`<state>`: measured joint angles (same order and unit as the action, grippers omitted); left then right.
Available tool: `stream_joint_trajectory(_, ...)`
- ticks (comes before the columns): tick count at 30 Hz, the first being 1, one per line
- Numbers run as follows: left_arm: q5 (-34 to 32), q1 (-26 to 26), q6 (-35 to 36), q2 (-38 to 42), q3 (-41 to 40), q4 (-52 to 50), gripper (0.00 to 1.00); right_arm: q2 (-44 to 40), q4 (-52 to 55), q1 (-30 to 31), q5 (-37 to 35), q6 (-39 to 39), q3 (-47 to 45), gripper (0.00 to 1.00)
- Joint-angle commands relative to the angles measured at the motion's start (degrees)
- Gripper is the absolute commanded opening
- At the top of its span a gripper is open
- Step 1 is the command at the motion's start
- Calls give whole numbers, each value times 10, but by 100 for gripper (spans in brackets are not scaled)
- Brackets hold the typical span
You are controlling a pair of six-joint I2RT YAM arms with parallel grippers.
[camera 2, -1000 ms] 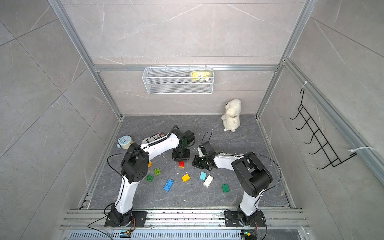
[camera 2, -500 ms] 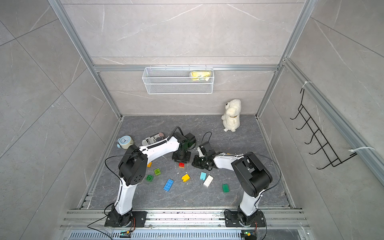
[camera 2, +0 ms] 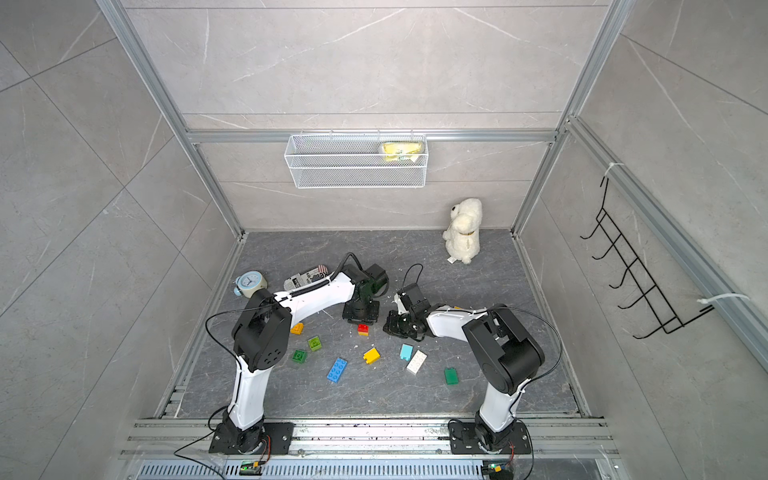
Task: Assemble the letter h with lego
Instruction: Assemble the lego brick with the lego brick.
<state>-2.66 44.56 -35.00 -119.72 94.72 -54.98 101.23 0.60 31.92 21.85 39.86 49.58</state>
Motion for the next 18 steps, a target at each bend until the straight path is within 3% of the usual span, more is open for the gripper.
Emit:
stream_joint_trajectory(1,20,-6,-8,-17,-11,22,24,0,16,5,-7,-9,4,20)
stream_joint_trajectory(9,29,-15,18,-58,7,-11,24,-2,15,6,-6,-10,3,20)
stream_joint_trajectory(18,-8,21,-4,-102,-15,13,21,-29,8,6,-30,-9,-11,21)
